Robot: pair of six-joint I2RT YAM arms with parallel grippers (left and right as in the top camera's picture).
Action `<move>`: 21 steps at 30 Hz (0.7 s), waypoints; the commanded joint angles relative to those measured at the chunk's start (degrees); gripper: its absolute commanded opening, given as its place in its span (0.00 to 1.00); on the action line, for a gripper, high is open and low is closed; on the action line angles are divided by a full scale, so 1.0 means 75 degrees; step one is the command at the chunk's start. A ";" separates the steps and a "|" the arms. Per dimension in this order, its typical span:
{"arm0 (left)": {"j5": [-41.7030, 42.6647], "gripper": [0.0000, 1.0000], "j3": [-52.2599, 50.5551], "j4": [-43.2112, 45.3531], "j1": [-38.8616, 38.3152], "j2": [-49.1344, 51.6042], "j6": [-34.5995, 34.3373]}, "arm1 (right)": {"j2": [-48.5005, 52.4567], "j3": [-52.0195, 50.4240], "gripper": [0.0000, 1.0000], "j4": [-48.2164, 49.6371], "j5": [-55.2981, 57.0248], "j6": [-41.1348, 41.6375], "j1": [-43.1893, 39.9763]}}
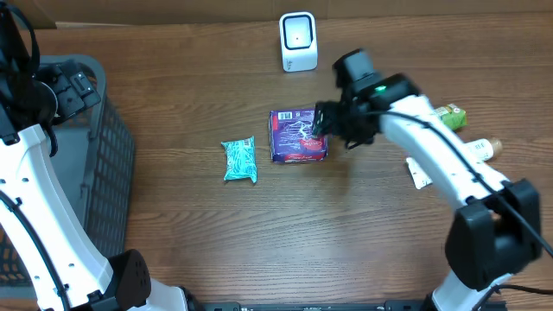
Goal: Scan the item barcode
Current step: 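Lift the purple pouch and hold it at the white scanner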
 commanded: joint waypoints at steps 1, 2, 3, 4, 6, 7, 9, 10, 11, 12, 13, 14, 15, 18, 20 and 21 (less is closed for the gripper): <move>-0.0044 0.99 -0.0012 0.0009 0.0026 0.0052 0.0082 | 0.0175 -0.0460 0.90 0.0536 -0.1367 -0.0729 -0.0268; -0.0044 0.99 -0.0012 0.0012 0.0026 0.0052 0.0082 | 0.0221 -0.0609 0.90 0.0734 -0.1568 -0.0775 -0.0326; -0.0044 1.00 -0.0012 0.0012 0.0026 0.0052 0.0082 | 0.0271 -0.0799 0.90 0.0979 -0.1827 -0.0848 -0.0382; -0.0044 0.99 -0.0012 0.0012 0.0026 0.0052 0.0082 | 0.0318 -0.0947 0.91 0.1183 -0.2011 -0.0898 -0.0417; -0.0044 1.00 -0.0012 0.0009 0.0026 0.0052 0.0082 | 0.0475 -0.1282 0.91 0.1629 -0.2261 -0.0895 -0.0478; -0.0044 1.00 -0.0012 0.0012 0.0026 0.0052 0.0082 | 0.0577 -0.1422 0.91 0.1830 -0.2363 -0.0898 -0.0507; -0.0044 1.00 -0.0012 0.0009 0.0026 0.0052 0.0082 | 0.0731 -0.1629 0.91 0.2157 -0.2468 -0.0895 -0.0542; -0.0044 0.99 -0.0012 0.0012 0.0026 0.0052 0.0082 | 0.0842 -0.1719 0.91 0.2349 -0.2532 -0.0895 -0.0548; -0.0044 1.00 -0.0012 0.0012 0.0026 0.0052 0.0082 | 0.1000 -0.1798 0.90 0.2614 -0.2690 -0.0895 -0.0551; -0.0044 0.99 -0.0012 0.0009 0.0026 0.0052 0.0082 | 0.1087 -0.1816 0.90 0.2736 -0.2771 -0.0892 -0.0551; -0.0044 1.00 -0.0012 0.0009 0.0026 0.0052 0.0082 | 0.1209 -0.1824 0.89 0.2879 -0.2879 -0.0892 -0.0551; -0.0044 0.99 -0.0012 0.0012 0.0026 0.0052 0.0082 | 0.1343 -0.1839 0.88 0.3051 -0.2999 -0.0886 -0.0551; -0.0044 1.00 -0.0012 0.0012 0.0026 0.0052 0.0082 | 0.1440 -0.1839 0.86 0.3168 -0.3089 -0.0880 -0.0551; -0.0044 0.99 -0.0012 0.0012 0.0026 0.0052 0.0082 | 0.1731 -0.1839 0.79 0.3547 -0.3290 -0.0743 -0.0551; -0.0044 0.99 -0.0012 0.0012 0.0026 0.0052 0.0082 | 0.1848 -0.1845 0.76 0.3739 -0.3287 -0.0586 -0.0551; -0.0044 1.00 -0.0012 0.0012 0.0026 0.0052 0.0082 | 0.1886 -0.1842 0.74 0.3824 -0.3287 -0.0565 -0.0551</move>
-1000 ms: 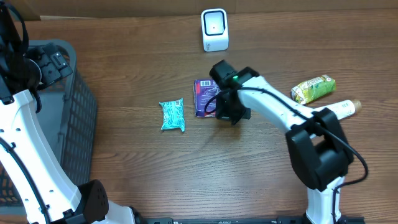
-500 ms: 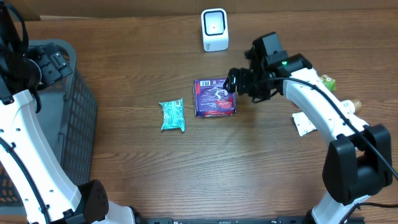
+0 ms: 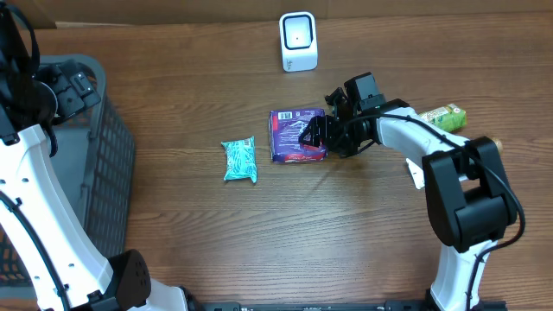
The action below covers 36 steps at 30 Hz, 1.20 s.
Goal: Scan the item barcode
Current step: 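Lift the purple pouch and hold it at the white scanner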
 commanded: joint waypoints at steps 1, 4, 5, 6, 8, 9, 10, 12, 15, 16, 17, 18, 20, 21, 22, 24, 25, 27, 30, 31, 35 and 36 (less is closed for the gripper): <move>-0.0044 1.00 -0.0012 0.0012 0.0026 0.0052 0.0082 | 0.0239 -0.0044 0.70 0.0236 -0.0242 0.0154 -0.0047; -0.0044 1.00 -0.0012 0.0012 0.0026 0.0052 0.0082 | 0.0242 -0.0041 0.53 0.0256 -0.0245 0.0154 -0.0047; -0.0044 1.00 -0.0012 0.0012 0.0026 0.0052 0.0082 | 0.0242 -0.0041 0.48 0.0239 -0.0245 0.0154 -0.0047; -0.0044 1.00 -0.0012 0.0012 0.0026 0.0052 0.0082 | 0.0242 -0.0041 0.41 0.0227 -0.0251 0.0154 -0.0047; -0.0044 1.00 -0.0012 0.0012 0.0026 0.0052 0.0082 | 0.0227 -0.0041 0.27 0.0201 -0.0402 0.0152 -0.0076; -0.0044 1.00 -0.0012 0.0009 0.0026 0.0052 0.0082 | 0.0210 -0.0038 0.24 0.0204 -0.0510 0.0152 -0.0093; -0.0044 0.99 -0.0012 0.0012 0.0026 0.0052 0.0082 | 0.0160 -0.0032 0.22 0.0195 -0.0629 0.0152 -0.0114; -0.0044 0.99 -0.0012 0.0012 0.0026 0.0052 0.0082 | 0.0000 -0.0015 0.21 0.0137 -0.0664 0.0152 -0.0149; -0.0044 1.00 -0.0012 0.0012 0.0026 0.0052 0.0082 | -0.0414 0.0125 0.21 -0.0163 -0.0321 0.0082 -0.0160; -0.0044 0.99 -0.0012 0.0012 0.0026 0.0052 0.0082 | -0.0609 0.0216 0.21 -0.0347 -0.0055 0.0041 -0.0160; -0.0044 0.99 -0.0012 0.0012 0.0026 0.0052 0.0082 | -0.0819 0.0326 0.20 -0.0557 0.0248 -0.0052 -0.0157; -0.0044 1.00 -0.0012 0.0009 0.0026 0.0052 0.0082 | -0.1008 0.0437 0.20 -0.0755 0.0522 -0.0154 -0.0160; -0.0044 0.99 -0.0012 0.0012 0.0026 0.0052 0.0085 | -0.1466 0.0778 0.16 -0.1271 0.1349 -0.0332 -0.0146; -0.0044 1.00 -0.0012 0.0009 0.0026 0.0052 0.0082 | -0.1638 0.0953 0.14 -0.1507 0.1682 -0.0414 -0.0140; -0.0044 1.00 -0.0012 0.0012 0.0026 0.0052 0.0085 | -0.1813 0.1207 0.11 -0.1804 0.2092 -0.0527 -0.0125; -0.0044 0.99 -0.0012 0.0012 0.0026 0.0052 0.0085 | -0.2049 0.1754 0.06 -0.2410 0.2996 -0.0574 -0.0079; -0.0044 1.00 -0.0012 0.0012 0.0026 0.0052 0.0082 | -0.2124 0.2046 0.04 -0.2693 0.3509 -0.0592 -0.0044; -0.0044 0.99 -0.0012 0.0012 0.0026 0.0052 0.0082 | -0.2197 0.2754 0.04 -0.3235 0.4637 -0.0772 0.0096; -0.0044 1.00 -0.0012 0.0012 0.0026 0.0052 0.0082 | -0.2194 0.3861 0.04 -0.3821 0.6694 -0.0860 0.0402; -0.0044 1.00 -0.0012 0.0012 0.0026 0.0052 0.0082 | -0.2194 0.4179 0.04 -0.3891 0.7329 -0.1014 0.0519; -0.0044 1.00 -0.0012 0.0012 0.0026 0.0052 0.0082 | -0.2171 0.4948 0.04 -0.3477 0.9597 -0.1894 0.0889; -0.0044 0.99 -0.0012 0.0012 0.0026 0.0052 0.0085 | -0.2168 0.4963 0.04 -0.3150 1.0078 -0.2247 0.0965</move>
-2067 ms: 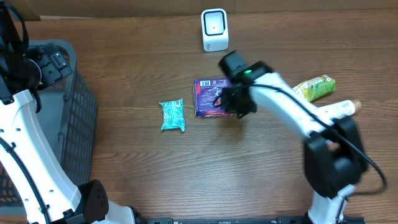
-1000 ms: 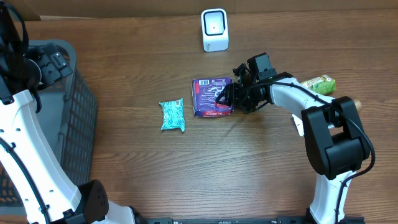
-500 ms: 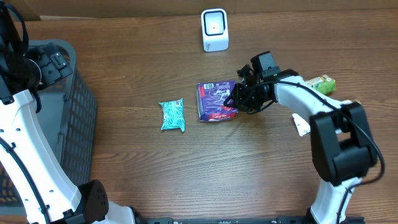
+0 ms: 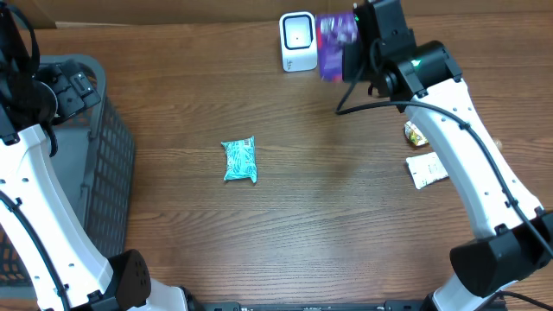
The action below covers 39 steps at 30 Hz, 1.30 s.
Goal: Scan the item barcode
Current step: 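Lift the purple pouch and hold it at the white scanner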
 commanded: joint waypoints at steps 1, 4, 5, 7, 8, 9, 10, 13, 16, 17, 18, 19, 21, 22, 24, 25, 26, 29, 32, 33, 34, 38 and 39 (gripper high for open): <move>-0.0044 1.00 -0.0012 0.0015 0.0026 0.0052 0.0082 | -0.0195 0.0370 0.04 0.0731 0.3022 -0.1320 0.0280; -0.0044 1.00 -0.0012 0.0015 0.0026 0.0052 0.0082 | 0.0038 0.0370 0.04 0.1775 0.3818 -0.2597 0.0472; -0.0044 1.00 -0.0012 0.0012 0.0026 0.0052 0.0082 | 0.0149 0.0370 0.04 0.2060 0.3960 -0.2975 0.0522; -0.0044 0.99 -0.0012 0.0015 0.0026 0.0052 0.0082 | 0.0449 0.0370 0.04 0.2751 0.4269 -0.3978 0.0600; -0.0044 1.00 -0.0012 0.0015 0.0026 0.0052 0.0082 | 0.0632 0.0370 0.04 0.3127 0.4517 -0.4482 0.0624; -0.0044 1.00 -0.0012 0.0012 0.0026 0.0052 0.0085 | 0.0799 0.0370 0.04 0.3477 0.4791 -0.4841 0.0650; -0.0044 1.00 -0.0012 0.0015 0.0026 0.0052 0.0082 | 0.0991 0.0370 0.04 0.3858 0.5033 -0.5237 0.0667; -0.0044 1.00 -0.0012 0.0015 0.0026 0.0052 0.0085 | 0.1615 0.0370 0.04 0.4462 0.5234 -0.7242 0.0699; -0.0044 0.99 -0.0012 0.0015 0.0026 0.0052 0.0082 | 0.2285 0.0370 0.04 0.5117 0.5476 -0.8862 0.0726; -0.0044 1.00 -0.0012 0.0015 0.0026 0.0052 0.0082 | 0.2614 0.0370 0.04 0.5706 0.5560 -0.9320 0.0743; -0.0044 1.00 -0.0012 0.0015 0.0026 0.0052 0.0082 | 0.2795 0.0370 0.04 0.6085 0.5581 -0.9530 0.0755; -0.0044 1.00 -0.0012 0.0015 0.0026 0.0052 0.0082 | 0.2993 0.0370 0.04 0.6543 0.5578 -0.9751 0.0781; -0.0044 0.99 -0.0012 0.0012 0.0026 0.0052 0.0082 | 0.3325 0.0370 0.04 0.7379 0.5505 -1.0293 0.0828; -0.0044 0.99 -0.0012 0.0015 0.0026 0.0052 0.0082 | 0.3491 0.0370 0.04 0.7705 0.5391 -1.0614 0.0851; -0.0044 0.99 -0.0012 0.0015 0.0026 0.0052 0.0082 | 0.3812 0.0370 0.04 0.8250 0.5144 -1.1360 0.0895; -0.0044 1.00 -0.0012 0.0015 0.0026 0.0052 0.0082 | 0.3928 0.0370 0.04 0.8361 0.5024 -1.1581 0.0909; -0.0044 1.00 -0.0012 0.0015 0.0026 0.0052 0.0085 | 0.4060 0.0370 0.04 0.8457 0.4902 -1.1809 0.0921; -0.0044 1.00 -0.0012 0.0015 0.0026 0.0052 0.0082 | 0.4409 0.0367 0.04 0.9002 0.4829 -1.2295 0.0944; -0.0044 1.00 -0.0012 0.0015 0.0026 0.0052 0.0082 | 0.4674 0.0367 0.04 0.9617 0.4829 -1.2423 0.0991; -0.0044 0.99 -0.0012 0.0015 0.0026 0.0052 0.0082 | 0.4736 0.0367 0.04 0.9786 0.4832 -1.2423 0.1014; -0.0044 1.00 -0.0012 0.0012 0.0026 0.0052 0.0082 | 0.4791 0.0367 0.04 0.9841 0.4829 -1.2423 0.1037; -0.0044 0.99 -0.0012 0.0012 0.0026 0.0052 0.0082 | 0.4858 0.0289 0.04 0.9836 0.4806 -1.2415 0.1096; -0.0044 1.00 -0.0012 0.0012 0.0026 0.0052 0.0082 | 0.4858 0.0277 0.04 0.9836 0.4809 -1.2415 0.1107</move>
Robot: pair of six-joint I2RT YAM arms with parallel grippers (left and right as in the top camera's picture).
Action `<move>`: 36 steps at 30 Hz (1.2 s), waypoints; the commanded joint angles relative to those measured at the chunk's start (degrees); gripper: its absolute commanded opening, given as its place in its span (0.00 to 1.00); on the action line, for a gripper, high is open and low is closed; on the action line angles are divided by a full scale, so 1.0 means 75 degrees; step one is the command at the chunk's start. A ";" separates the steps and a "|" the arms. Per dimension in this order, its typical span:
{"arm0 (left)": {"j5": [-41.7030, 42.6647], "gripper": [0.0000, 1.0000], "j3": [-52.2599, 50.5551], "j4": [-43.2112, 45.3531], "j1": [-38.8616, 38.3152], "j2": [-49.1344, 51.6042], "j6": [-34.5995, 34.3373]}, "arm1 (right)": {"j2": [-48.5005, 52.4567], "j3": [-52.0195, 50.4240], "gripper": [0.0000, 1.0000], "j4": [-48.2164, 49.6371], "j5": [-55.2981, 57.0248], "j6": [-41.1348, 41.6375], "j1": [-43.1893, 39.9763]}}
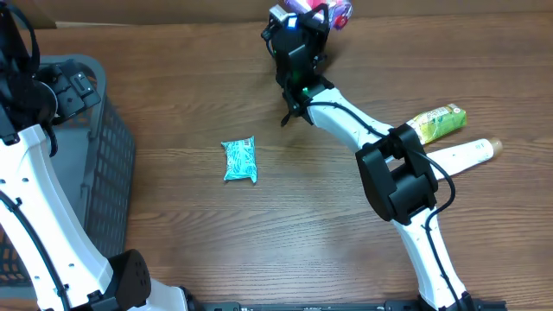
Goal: Scan the item barcode
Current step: 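Lift the purple pouch and hold it at the white scanner, then carry the purple pouch right and drop it beside the tube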
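Observation:
The purple packet (335,11) shows at the far edge of the table in the overhead view, partly cut off by the frame. My right gripper (318,14) is shut on it, and the right arm (346,121) stretches across the table to reach there. The wrist covers the spot at the back centre, so the white scanner is hidden. My left gripper (76,88) hangs over the basket at the far left, and I cannot tell whether its jaws are open.
A teal packet (240,160) lies left of the table's centre. A green packet (437,122) and a white bottle (462,154) lie at the right. A grey mesh basket (108,164) stands along the left edge.
The right gripper with the purple packet has moved from the right of the scanner to the far edge behind it. The wrist now covers the scanner. The left arm has not moved.
The purple packet lay at mid-table with the right gripper at its right side. The gripper then closed in low on the packet. Later the packet was held in the air beside the white scanner. Now it is held at the table's far edge above the scanner's spot.

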 commanded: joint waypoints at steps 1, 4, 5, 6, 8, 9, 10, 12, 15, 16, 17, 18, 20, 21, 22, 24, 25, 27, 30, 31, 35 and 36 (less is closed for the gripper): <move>-0.0044 1.00 -0.0012 0.0015 0.0026 0.0052 0.0082 | -0.0015 0.0047 0.04 0.0146 -0.0012 -0.0117 0.0096; -0.0044 1.00 -0.0012 0.0012 0.0026 0.0052 0.0082 | -0.0015 0.0047 0.04 0.0271 0.0032 -0.0125 0.0119; -0.0044 1.00 -0.0012 0.0015 0.0026 0.0052 0.0082 | -0.0015 0.0047 0.04 0.0425 0.0085 -0.0166 0.0131; -0.0044 1.00 -0.0012 0.0015 0.0026 0.0052 0.0082 | -0.0015 0.0047 0.04 0.0516 0.0119 -0.0181 0.0137; -0.0044 1.00 -0.0012 0.0012 0.0026 0.0052 0.0082 | -0.0015 0.0047 0.04 0.0580 0.0181 -0.0184 0.0143; -0.0044 1.00 -0.0012 0.0015 0.0026 0.0052 0.0082 | -0.0015 0.0047 0.04 0.0583 0.0204 -0.0184 0.0149; -0.0044 0.99 -0.0012 0.0015 0.0026 0.0052 0.0082 | -0.0015 0.0047 0.04 0.0577 0.0233 -0.0181 0.0154; -0.0044 1.00 -0.0012 0.0015 0.0026 0.0052 0.0082 | -0.0015 0.0047 0.04 0.0574 0.0277 -0.0178 0.0175; -0.0044 1.00 -0.0012 0.0015 0.0026 0.0052 0.0082 | -0.0015 0.0047 0.04 0.0574 0.0289 -0.0178 0.0221; -0.0044 0.99 -0.0012 0.0015 0.0026 0.0052 0.0082 | -0.0015 0.0047 0.04 0.0574 0.0289 -0.0178 0.0227; -0.0044 0.99 -0.0012 0.0015 0.0026 0.0052 0.0082 | -0.0015 0.0047 0.04 0.0574 0.0289 -0.0178 0.0230; -0.0044 1.00 -0.0012 0.0015 0.0026 0.0052 0.0082 | -0.0015 0.0047 0.04 0.0574 0.0291 -0.0178 0.0236; -0.0044 1.00 -0.0012 0.0012 0.0026 0.0052 0.0082 | -0.0015 0.0047 0.04 0.0574 0.0294 -0.0175 0.0236; -0.0044 1.00 -0.0012 0.0012 0.0026 0.0052 0.0085 | -0.0015 0.0047 0.04 0.0574 0.0303 -0.0175 0.0236; -0.0044 1.00 -0.0012 0.0015 0.0026 0.0052 0.0085 | -0.0020 0.0047 0.04 0.0574 0.0321 -0.0172 0.0256; -0.0044 1.00 -0.0012 0.0012 0.0026 0.0052 0.0082 | -0.0052 0.0047 0.04 0.0574 0.0323 -0.0169 0.0329; -0.0041 0.99 -0.0012 0.0012 0.0026 0.0052 0.0082 | -0.0099 0.0047 0.04 0.0577 0.0321 -0.0137 0.0393; -0.0044 1.00 -0.0012 0.0012 0.0026 0.0052 0.0082 | -0.0216 0.0047 0.04 0.0571 0.0321 -0.0003 0.0501; -0.0044 0.99 -0.0012 0.0015 0.0026 0.0052 0.0082 | -0.0612 0.0047 0.04 0.0551 0.0382 0.0323 0.0697; -0.0044 1.00 -0.0012 0.0015 0.0026 0.0052 0.0082 | -0.0758 0.0047 0.04 0.0455 0.0414 0.0431 0.0755; -0.0044 0.99 -0.0012 0.0012 0.0026 0.0052 0.0082 | -0.1422 0.0047 0.04 -0.0950 0.0420 0.1224 0.1040; -0.0044 1.00 -0.0012 0.0015 0.0026 0.0052 0.0082 | -0.1617 0.0047 0.04 -0.1486 0.0318 0.1585 0.1119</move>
